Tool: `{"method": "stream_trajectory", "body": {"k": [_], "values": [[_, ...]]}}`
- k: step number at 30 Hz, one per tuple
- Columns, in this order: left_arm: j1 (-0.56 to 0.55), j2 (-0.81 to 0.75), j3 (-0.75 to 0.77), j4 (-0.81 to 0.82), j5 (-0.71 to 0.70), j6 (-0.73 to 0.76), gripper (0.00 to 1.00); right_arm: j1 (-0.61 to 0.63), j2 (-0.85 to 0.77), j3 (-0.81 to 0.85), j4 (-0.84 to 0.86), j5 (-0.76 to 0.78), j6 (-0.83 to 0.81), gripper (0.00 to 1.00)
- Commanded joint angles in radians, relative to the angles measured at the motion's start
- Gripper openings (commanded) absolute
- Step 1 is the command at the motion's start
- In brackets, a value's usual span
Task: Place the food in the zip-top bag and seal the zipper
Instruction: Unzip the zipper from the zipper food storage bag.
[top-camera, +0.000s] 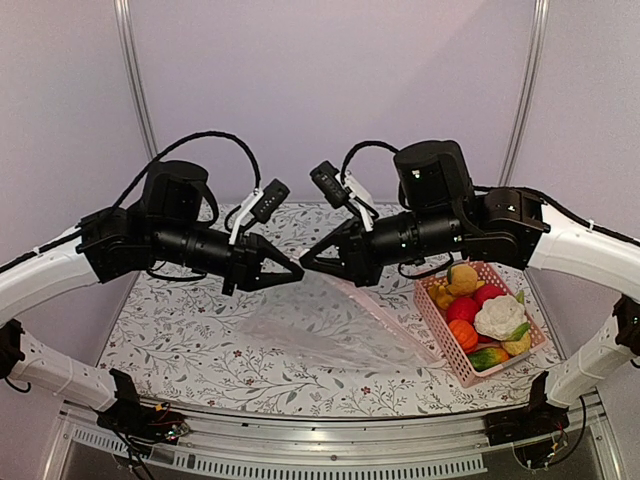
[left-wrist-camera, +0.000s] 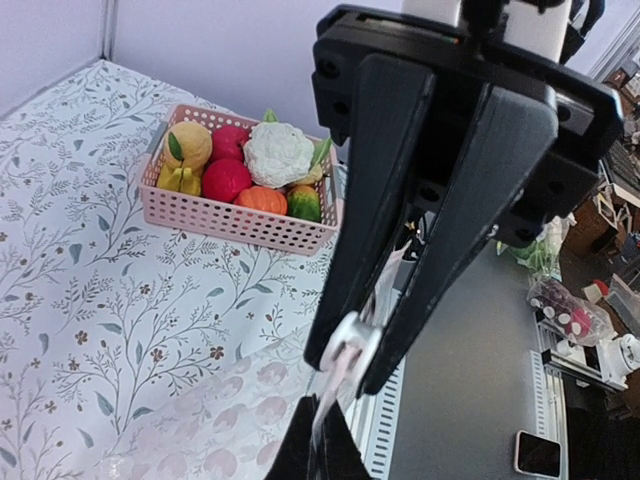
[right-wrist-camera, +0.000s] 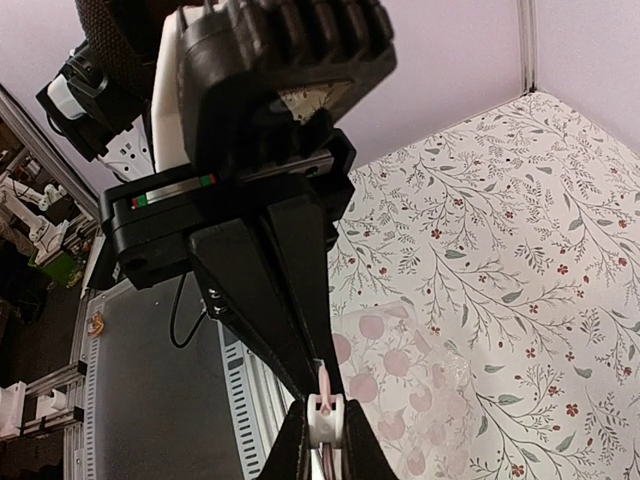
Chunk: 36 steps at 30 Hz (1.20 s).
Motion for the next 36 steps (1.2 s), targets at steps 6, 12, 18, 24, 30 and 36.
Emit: {"method": "stream_trajectory", "body": {"k": [6,12,18,24,30,36], "values": [[0.024,-0.052,-0.024,0.049,-0.025,-0.031,0.00,0.003,-0.035,-0.031,0.007,0.019,0.009,0.02],[0.030,-0.057,-0.030,0.055,-0.025,-0.038,0.00,0.004,-0.034,-0.033,0.007,0.019,0.011,0.02],[0.038,-0.065,-0.031,0.054,-0.038,-0.040,0.00,0.003,-0.036,-0.036,0.007,0.026,0.012,0.02],[0.051,-0.070,-0.034,0.054,-0.045,-0.046,0.00,0.003,-0.037,-0.039,0.006,0.027,0.013,0.01],[0.065,-0.072,-0.037,0.055,-0.049,-0.053,0.00,0.003,-0.036,-0.042,0.006,0.032,0.011,0.01],[0.078,-0.076,-0.041,0.057,-0.053,-0.060,0.00,0.003,-0.036,-0.044,0.005,0.035,0.009,0.01]]}}
